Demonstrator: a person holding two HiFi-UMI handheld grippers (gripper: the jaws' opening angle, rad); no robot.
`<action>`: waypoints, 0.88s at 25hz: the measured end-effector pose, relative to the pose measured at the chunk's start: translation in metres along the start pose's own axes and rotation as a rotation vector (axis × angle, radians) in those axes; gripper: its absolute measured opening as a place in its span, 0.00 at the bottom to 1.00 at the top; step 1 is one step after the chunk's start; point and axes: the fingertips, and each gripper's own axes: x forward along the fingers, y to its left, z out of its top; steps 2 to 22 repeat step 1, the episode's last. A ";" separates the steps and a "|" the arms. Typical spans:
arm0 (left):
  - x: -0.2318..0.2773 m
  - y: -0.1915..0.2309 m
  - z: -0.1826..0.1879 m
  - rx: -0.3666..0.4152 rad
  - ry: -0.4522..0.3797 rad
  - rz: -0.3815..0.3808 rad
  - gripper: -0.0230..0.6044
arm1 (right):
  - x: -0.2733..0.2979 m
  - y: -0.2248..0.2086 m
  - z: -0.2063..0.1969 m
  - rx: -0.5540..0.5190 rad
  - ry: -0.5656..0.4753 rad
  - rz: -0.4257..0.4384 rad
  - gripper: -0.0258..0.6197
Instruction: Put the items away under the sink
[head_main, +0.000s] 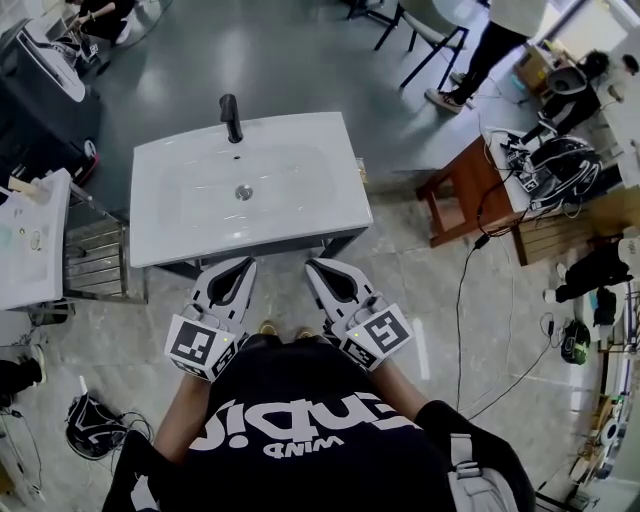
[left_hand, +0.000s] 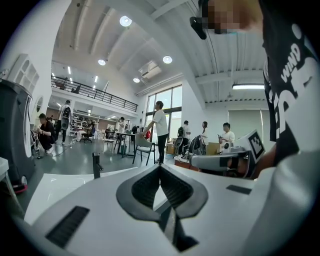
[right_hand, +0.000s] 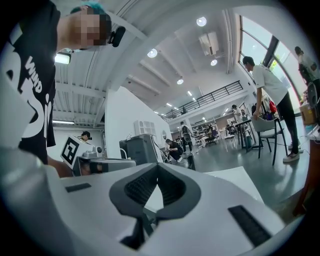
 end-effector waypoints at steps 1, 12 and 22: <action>0.000 0.000 0.000 0.001 0.001 0.003 0.07 | 0.000 0.000 0.000 0.002 -0.002 0.001 0.07; 0.000 0.000 0.000 0.001 0.001 0.003 0.07 | 0.000 0.000 0.000 0.002 -0.002 0.001 0.07; 0.000 0.000 0.000 0.001 0.001 0.003 0.07 | 0.000 0.000 0.000 0.002 -0.002 0.001 0.07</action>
